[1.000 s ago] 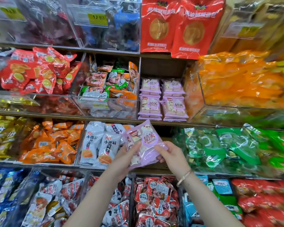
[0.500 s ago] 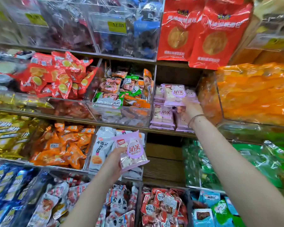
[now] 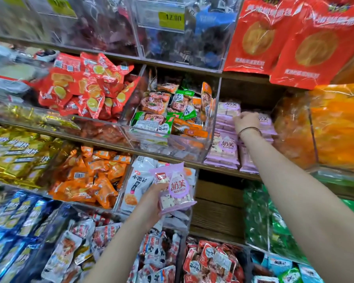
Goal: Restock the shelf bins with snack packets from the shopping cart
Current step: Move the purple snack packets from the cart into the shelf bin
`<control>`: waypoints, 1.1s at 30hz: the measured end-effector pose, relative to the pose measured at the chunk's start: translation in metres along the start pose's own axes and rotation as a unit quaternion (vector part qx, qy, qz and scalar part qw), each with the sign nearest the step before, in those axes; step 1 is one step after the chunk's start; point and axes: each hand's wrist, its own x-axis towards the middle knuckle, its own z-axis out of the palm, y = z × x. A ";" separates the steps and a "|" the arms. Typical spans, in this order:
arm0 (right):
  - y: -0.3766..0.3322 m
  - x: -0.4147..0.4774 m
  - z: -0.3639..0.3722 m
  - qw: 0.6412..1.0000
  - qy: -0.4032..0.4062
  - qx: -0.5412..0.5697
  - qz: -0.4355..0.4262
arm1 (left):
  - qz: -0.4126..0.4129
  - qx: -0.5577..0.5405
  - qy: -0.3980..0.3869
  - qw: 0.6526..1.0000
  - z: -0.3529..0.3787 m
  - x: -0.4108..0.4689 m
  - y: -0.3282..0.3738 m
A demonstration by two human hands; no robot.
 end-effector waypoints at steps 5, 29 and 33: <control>-0.002 -0.017 -0.005 0.999 0.024 -0.016 -0.030 | 0.012 -0.020 -0.016 1.000 0.004 -0.003 -0.001; 0.088 -0.222 -0.055 0.825 -0.190 0.499 0.186 | 0.322 0.620 0.222 0.680 0.011 0.029 -0.023; 0.064 -0.174 -0.069 0.814 -0.129 0.533 0.191 | 0.270 0.691 0.213 0.635 -0.001 0.046 -0.024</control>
